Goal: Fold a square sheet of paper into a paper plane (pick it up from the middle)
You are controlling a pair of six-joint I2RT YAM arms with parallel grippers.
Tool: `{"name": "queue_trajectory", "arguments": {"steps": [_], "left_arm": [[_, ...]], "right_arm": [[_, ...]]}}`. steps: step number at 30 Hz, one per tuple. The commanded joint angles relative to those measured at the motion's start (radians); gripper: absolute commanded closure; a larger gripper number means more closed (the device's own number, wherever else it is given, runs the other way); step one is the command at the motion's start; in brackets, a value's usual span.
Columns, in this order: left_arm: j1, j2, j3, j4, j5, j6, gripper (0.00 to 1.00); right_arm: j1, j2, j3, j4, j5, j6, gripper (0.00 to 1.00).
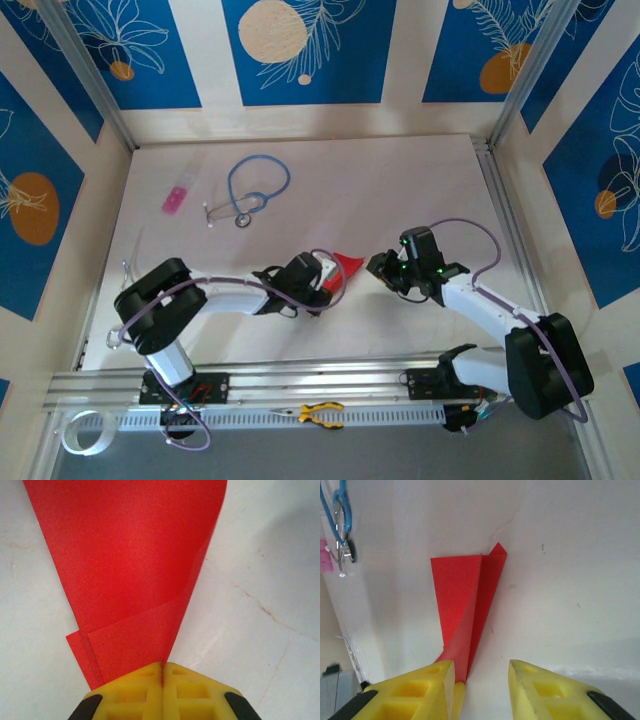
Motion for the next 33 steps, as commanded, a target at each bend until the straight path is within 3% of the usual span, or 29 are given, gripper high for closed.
{"name": "queue_trajectory", "arguments": {"steps": [1,10,14,22,33], "left_arm": [[0.051,0.030,-0.028,0.098,0.202,-0.073,0.97],[0.127,0.093,-0.026,0.176,0.374,-0.137,1.00],[0.143,0.121,-0.020,0.204,0.411,-0.170,1.00],[0.154,0.167,-0.025,0.247,0.434,-0.217,0.99],[0.165,0.178,-0.058,0.296,0.442,-0.245,0.99]], "right_arm": [[-0.004,-0.017,-0.008,0.036,-0.059,-0.050,0.66],[0.007,0.062,-0.008,0.133,-0.204,-0.075,0.68],[0.033,0.132,0.001,0.186,-0.250,-0.084,0.75],[0.113,0.272,0.029,0.291,-0.259,-0.069,0.92],[0.138,0.359,0.051,0.374,-0.233,-0.029,0.94]]}}
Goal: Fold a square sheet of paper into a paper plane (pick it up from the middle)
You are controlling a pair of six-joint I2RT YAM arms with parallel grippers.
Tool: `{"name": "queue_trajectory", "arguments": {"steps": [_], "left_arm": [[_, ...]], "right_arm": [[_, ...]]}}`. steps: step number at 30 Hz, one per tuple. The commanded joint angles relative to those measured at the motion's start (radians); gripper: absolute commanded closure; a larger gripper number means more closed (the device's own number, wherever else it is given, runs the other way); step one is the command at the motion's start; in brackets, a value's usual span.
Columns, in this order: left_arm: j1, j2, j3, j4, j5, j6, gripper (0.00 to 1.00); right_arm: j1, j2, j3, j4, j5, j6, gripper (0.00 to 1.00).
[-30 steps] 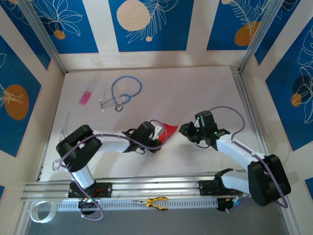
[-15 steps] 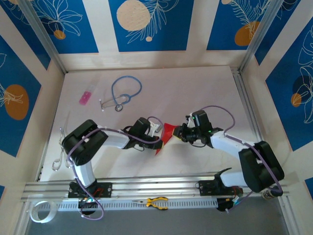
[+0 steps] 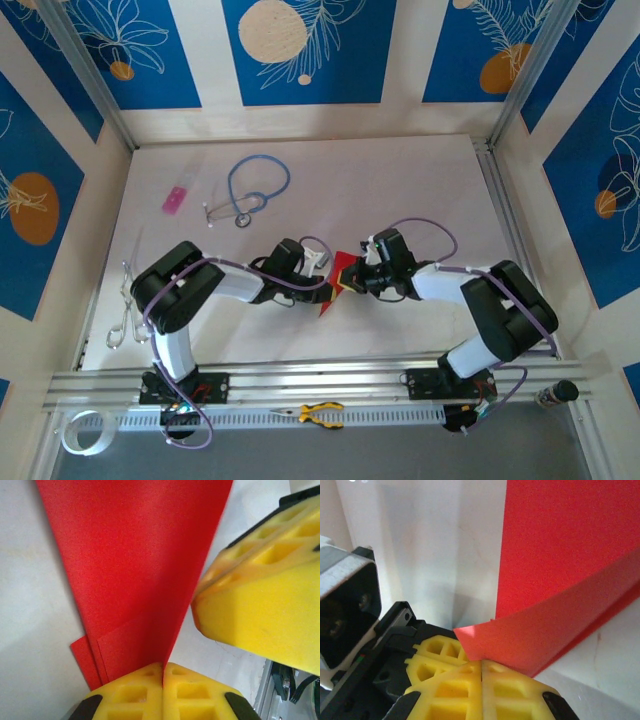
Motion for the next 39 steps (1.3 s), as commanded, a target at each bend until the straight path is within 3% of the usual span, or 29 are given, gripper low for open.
{"name": "queue_trajectory", "arguments": {"steps": [1,10,29,39], "left_arm": [[0.007,0.037,-0.027,0.015,-0.004,-0.009,0.99],[0.013,0.032,-0.031,0.004,0.004,-0.001,0.98],[0.018,-0.027,-0.036,0.028,0.052,0.014,0.84],[0.025,0.007,-0.061,0.067,0.051,-0.013,1.00]], "right_arm": [[0.002,0.022,0.032,0.020,0.017,0.017,0.94],[-0.033,0.073,0.028,0.068,0.028,0.039,0.94],[-0.055,0.126,0.028,0.056,0.035,0.037,0.94],[-0.056,0.124,0.033,0.056,0.019,0.034,0.94]]}}
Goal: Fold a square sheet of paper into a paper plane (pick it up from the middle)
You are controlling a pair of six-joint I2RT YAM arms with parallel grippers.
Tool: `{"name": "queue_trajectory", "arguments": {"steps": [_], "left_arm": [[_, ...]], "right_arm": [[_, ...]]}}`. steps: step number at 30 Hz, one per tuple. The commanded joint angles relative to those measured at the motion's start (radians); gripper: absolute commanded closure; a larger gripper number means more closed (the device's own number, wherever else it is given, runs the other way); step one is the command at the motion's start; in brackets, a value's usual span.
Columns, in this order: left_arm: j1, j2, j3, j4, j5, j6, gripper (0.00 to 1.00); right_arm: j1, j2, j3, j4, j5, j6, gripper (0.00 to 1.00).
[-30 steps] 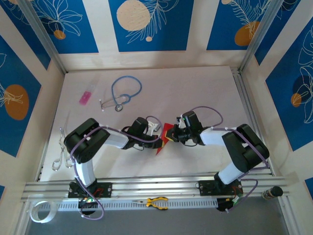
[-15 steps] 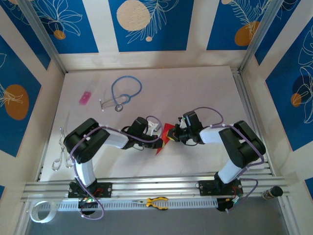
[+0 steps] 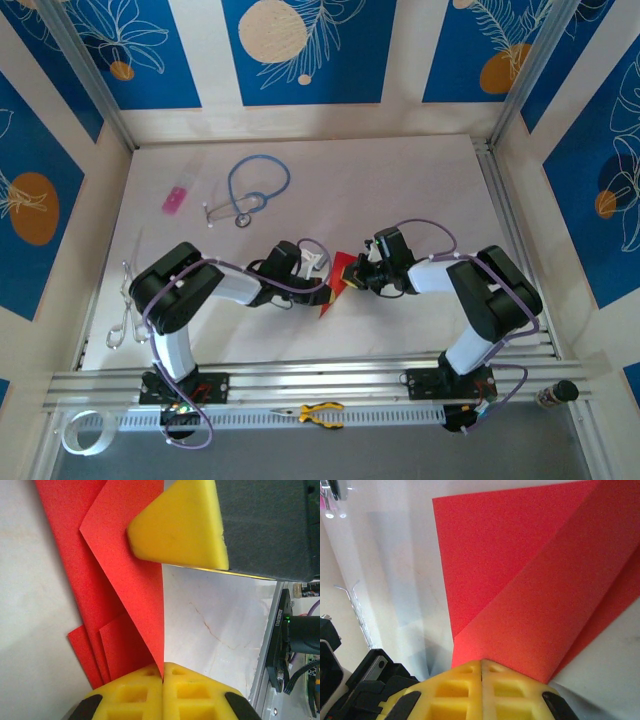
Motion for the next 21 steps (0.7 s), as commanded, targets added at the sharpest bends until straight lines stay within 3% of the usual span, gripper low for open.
{"name": "queue_trajectory", "arguments": {"steps": [1,8,14,21], "left_arm": [[0.017,0.022,-0.034,0.039,0.023,-0.024,1.00],[0.053,0.074,-0.093,0.252,0.069,-0.152,1.00],[0.057,0.073,-0.094,0.235,0.062,-0.175,1.00],[0.058,0.079,-0.072,0.164,0.053,-0.173,1.00]], "right_arm": [[-0.005,-0.003,0.015,-0.008,-0.006,0.000,0.94],[-0.034,-0.105,-0.007,-0.074,0.011,-0.035,0.92],[-0.051,-0.172,-0.049,-0.065,-0.007,-0.061,0.89],[-0.018,-0.124,0.001,-0.059,-0.068,-0.119,0.89]]}}
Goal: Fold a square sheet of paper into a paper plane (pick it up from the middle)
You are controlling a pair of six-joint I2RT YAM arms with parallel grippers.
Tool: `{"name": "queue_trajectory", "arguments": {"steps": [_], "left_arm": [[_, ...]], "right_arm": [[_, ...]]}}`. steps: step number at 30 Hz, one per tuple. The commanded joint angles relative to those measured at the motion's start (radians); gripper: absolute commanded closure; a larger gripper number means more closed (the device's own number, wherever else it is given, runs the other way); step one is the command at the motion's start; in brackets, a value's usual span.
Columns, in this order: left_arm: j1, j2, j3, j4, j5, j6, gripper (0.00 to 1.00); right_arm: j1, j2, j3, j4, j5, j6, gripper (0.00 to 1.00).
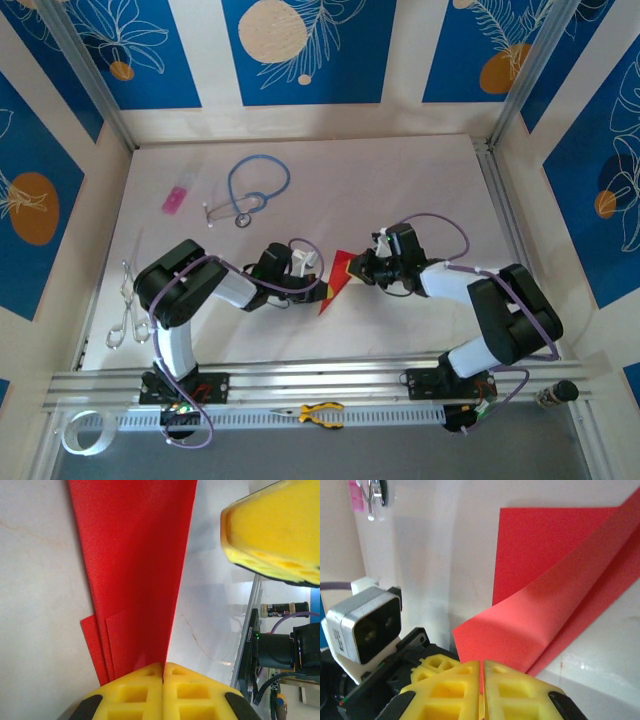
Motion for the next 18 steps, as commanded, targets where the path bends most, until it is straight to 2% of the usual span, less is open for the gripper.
{"name": "queue_trajectory", "arguments": {"steps": [1,8,18], "left_arm": [[0.014,0.034,0.000,-0.082,-0.012,0.002,1.00],[0.013,0.035,0.017,-0.145,-0.010,0.021,1.00],[0.014,0.049,0.039,-0.235,-0.033,0.033,1.00]], "right_arm": [[0.021,0.039,0.038,-0.014,-0.038,-0.045,0.89],[0.027,0.127,0.075,0.022,-0.038,-0.023,0.91],[0.011,0.185,0.083,-0.010,0.024,-0.004,0.91]]}}
